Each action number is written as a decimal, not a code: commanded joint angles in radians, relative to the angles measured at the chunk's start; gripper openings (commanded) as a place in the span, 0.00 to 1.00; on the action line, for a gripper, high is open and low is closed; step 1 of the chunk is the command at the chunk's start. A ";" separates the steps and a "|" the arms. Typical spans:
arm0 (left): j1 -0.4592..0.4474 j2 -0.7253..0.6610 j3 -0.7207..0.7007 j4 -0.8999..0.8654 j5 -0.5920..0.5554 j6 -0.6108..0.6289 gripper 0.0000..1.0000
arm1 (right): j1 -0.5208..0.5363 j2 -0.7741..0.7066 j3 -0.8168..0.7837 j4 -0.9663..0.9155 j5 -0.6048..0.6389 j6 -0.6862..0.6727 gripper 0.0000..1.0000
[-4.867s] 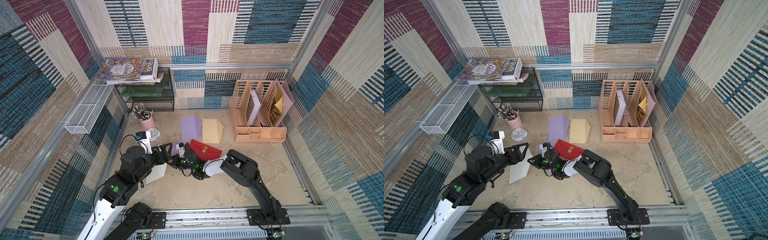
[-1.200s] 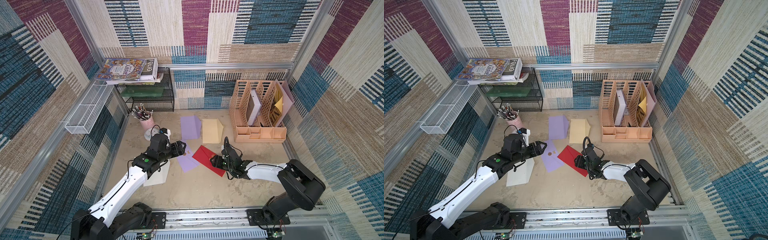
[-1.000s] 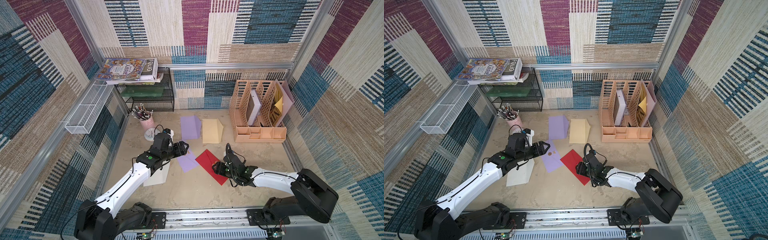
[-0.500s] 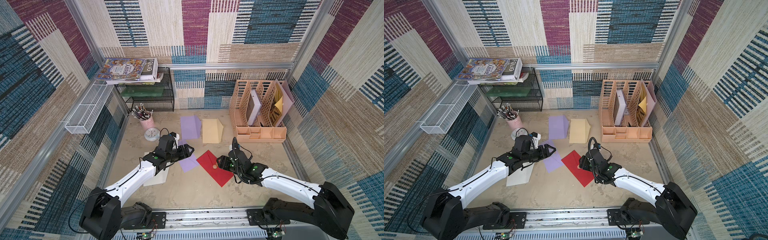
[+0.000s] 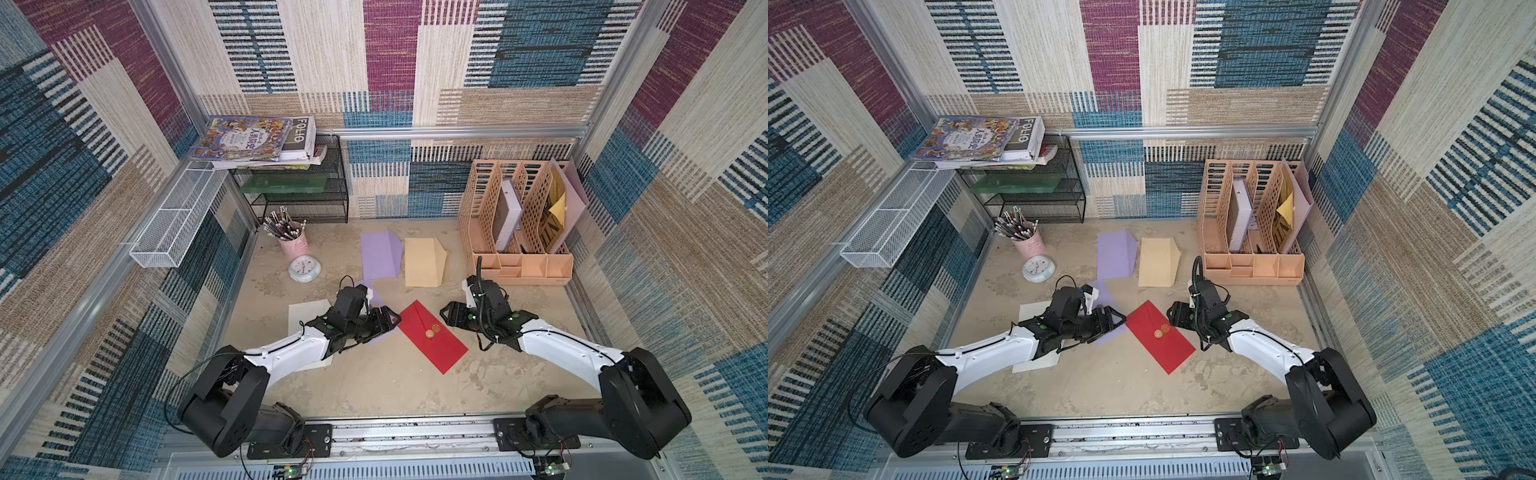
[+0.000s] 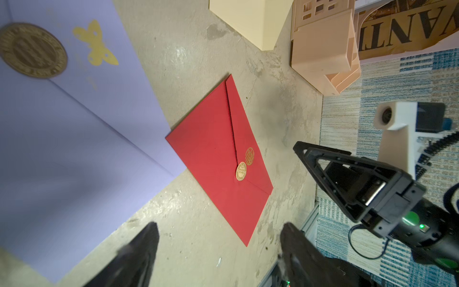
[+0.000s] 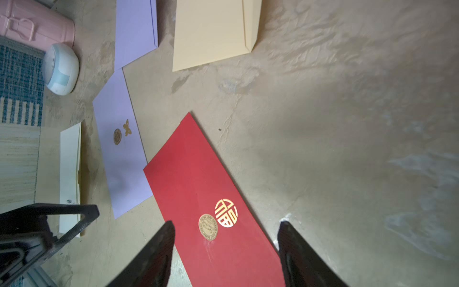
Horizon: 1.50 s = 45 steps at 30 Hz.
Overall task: Open the envelope
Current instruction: Pick up the envelope from the center of the board.
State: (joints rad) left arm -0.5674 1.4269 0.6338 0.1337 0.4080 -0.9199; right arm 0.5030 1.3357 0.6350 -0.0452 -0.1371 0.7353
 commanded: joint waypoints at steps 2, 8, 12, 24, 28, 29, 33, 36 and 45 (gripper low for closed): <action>-0.032 0.085 -0.005 0.139 0.031 -0.072 0.79 | 0.000 0.038 -0.027 0.049 -0.104 -0.028 0.68; -0.047 0.111 -0.007 0.160 -0.005 -0.099 0.78 | -0.001 0.041 -0.057 0.066 -0.123 -0.028 0.68; -0.049 0.134 -0.011 0.179 -0.013 -0.113 0.79 | -0.001 0.044 -0.073 0.071 -0.126 -0.025 0.68; -0.091 0.268 0.024 0.279 0.002 -0.172 0.79 | -0.001 0.072 -0.117 0.088 -0.138 -0.008 0.68; -0.097 0.282 0.030 0.280 -0.002 -0.174 0.79 | -0.001 0.103 -0.118 0.107 -0.156 -0.008 0.68; -0.098 0.284 0.032 0.281 -0.001 -0.174 0.79 | -0.001 0.111 -0.119 0.116 -0.166 -0.007 0.68; -0.101 0.293 0.039 0.287 0.000 -0.175 0.79 | 0.000 0.151 -0.118 0.146 -0.208 -0.001 0.68; -0.101 0.291 0.043 0.296 0.000 -0.171 0.79 | 0.012 0.158 -0.115 0.155 -0.211 0.004 0.68; -0.101 0.292 0.125 0.216 -0.004 -0.115 0.79 | 0.050 0.140 -0.115 0.178 -0.231 0.032 0.67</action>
State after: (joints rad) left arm -0.6689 1.7134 0.7399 0.3798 0.4126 -1.0672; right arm 0.5457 1.4776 0.5262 0.2173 -0.3519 0.7441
